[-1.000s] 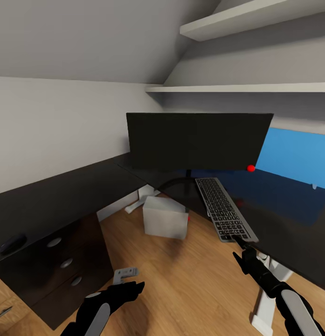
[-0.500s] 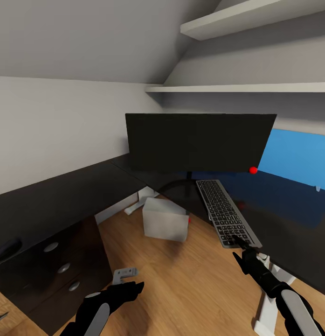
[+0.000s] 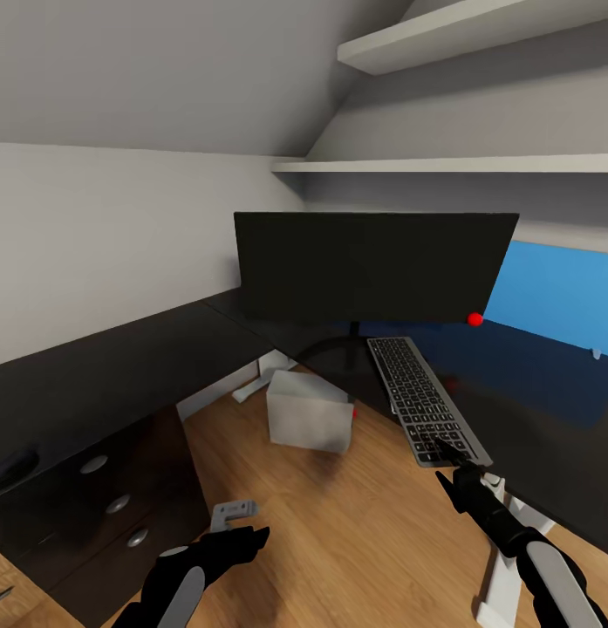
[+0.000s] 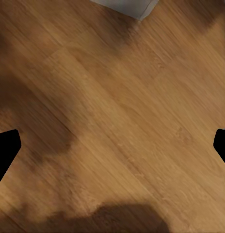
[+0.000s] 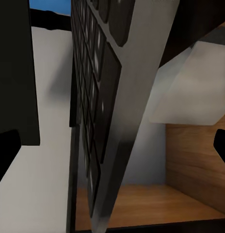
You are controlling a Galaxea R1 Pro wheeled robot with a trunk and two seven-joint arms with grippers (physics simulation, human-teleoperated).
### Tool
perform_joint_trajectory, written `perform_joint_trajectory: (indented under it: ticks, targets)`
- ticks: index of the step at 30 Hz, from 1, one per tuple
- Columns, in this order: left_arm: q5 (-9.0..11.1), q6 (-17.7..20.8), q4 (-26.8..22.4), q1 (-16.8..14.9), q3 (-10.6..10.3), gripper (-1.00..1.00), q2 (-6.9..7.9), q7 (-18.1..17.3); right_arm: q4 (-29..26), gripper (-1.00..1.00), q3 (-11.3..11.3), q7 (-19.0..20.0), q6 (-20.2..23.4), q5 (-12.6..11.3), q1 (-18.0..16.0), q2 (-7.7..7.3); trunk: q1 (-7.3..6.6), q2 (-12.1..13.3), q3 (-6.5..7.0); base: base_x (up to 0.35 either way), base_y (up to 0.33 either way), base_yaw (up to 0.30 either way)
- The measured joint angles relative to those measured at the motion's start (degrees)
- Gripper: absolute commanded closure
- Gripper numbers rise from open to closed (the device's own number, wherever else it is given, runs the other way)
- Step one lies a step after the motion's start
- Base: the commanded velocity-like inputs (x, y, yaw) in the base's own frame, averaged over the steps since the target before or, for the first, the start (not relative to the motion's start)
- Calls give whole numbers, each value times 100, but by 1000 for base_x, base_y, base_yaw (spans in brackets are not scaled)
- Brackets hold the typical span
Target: In the bedroom, organize the workspace by keeping the computer under the desk, ensuring the monitor is on the desk, placing the keyboard on the desk next to the monitor, placing the mouse on the desk next to the keyboard, moving the folder from the swivel chair onto the desk next to the mouse, stacking the notebook on top of the folder with the pen on top of the notebook, and positioning the swivel chair next to the desk.
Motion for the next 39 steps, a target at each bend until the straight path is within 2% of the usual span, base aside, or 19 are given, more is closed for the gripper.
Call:
perform_joint_trajectory:
  ticks: [8, 9, 13, 39]
  targets:
    - [3, -1, 0, 0, 1, -100, 0, 0, -5, -100, 6, -7, 10, 8, 0, -4, 0, 0, 0, 0, 0, 0]
    - [4, -1, 0, 0, 1, -100, 0, 0, -6, 100, 7, -8, 13, 8, 0, -6, 0, 0, 0, 0, 0, 0]
    - [3, 4, 0, -2, 1, -100, 0, 0, -12, 100, 5, -6, 22, -45, -1, -7, 0, 0, 0, 0, 0, 0]
    - [3, 6, 0, -3, -8, -100, 0, 0, -16, 100, -32, 8, 4, -11, 0, -9, 0, 0, 0, 0, 0, 0]
